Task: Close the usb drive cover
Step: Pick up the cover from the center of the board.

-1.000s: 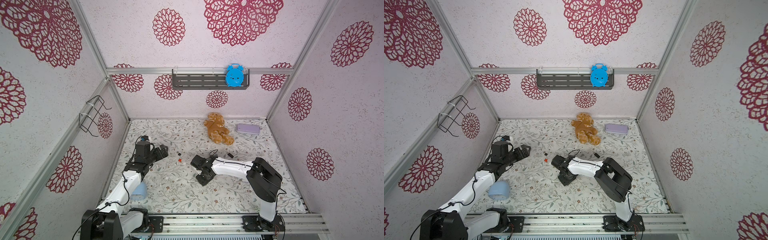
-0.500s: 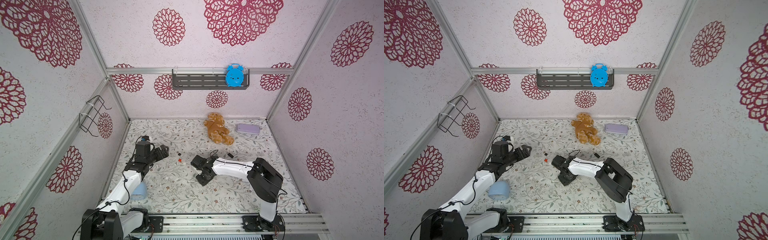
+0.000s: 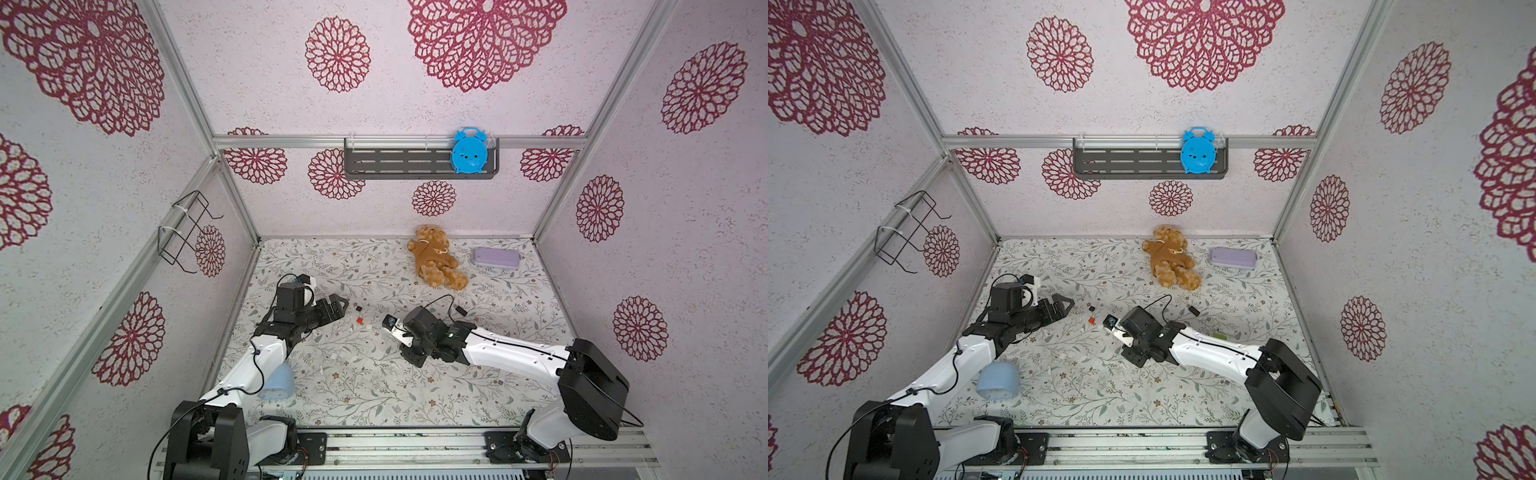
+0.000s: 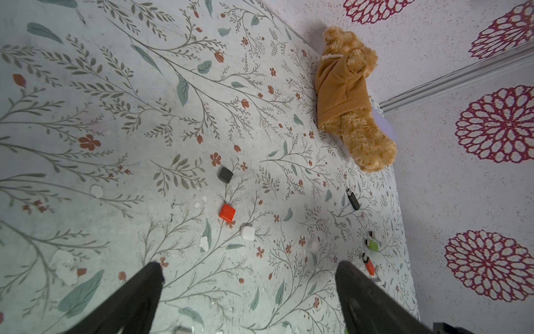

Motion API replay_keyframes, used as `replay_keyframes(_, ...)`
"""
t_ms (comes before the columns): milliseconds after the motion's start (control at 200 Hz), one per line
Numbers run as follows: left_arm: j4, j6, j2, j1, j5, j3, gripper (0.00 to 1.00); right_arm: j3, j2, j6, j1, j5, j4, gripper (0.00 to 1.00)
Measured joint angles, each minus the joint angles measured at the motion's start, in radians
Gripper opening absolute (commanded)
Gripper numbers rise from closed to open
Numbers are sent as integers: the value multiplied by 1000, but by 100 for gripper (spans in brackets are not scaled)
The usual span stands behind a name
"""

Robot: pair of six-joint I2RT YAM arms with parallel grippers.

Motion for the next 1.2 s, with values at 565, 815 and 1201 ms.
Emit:
replay_keyframes(565, -1, 0, -8, -2, -49, -27, 97, 103, 233, -212, -16, -157, -165, 22)
replay_keyframes(815, -1, 2, -8, -2, -55, -31, 97, 106, 237, -238, -16, -150, -175, 28)
replay_keyframes(1201, 0, 12, -4, -2, -55, -31, 97, 106, 237, -231, -16, -147, -177, 21)
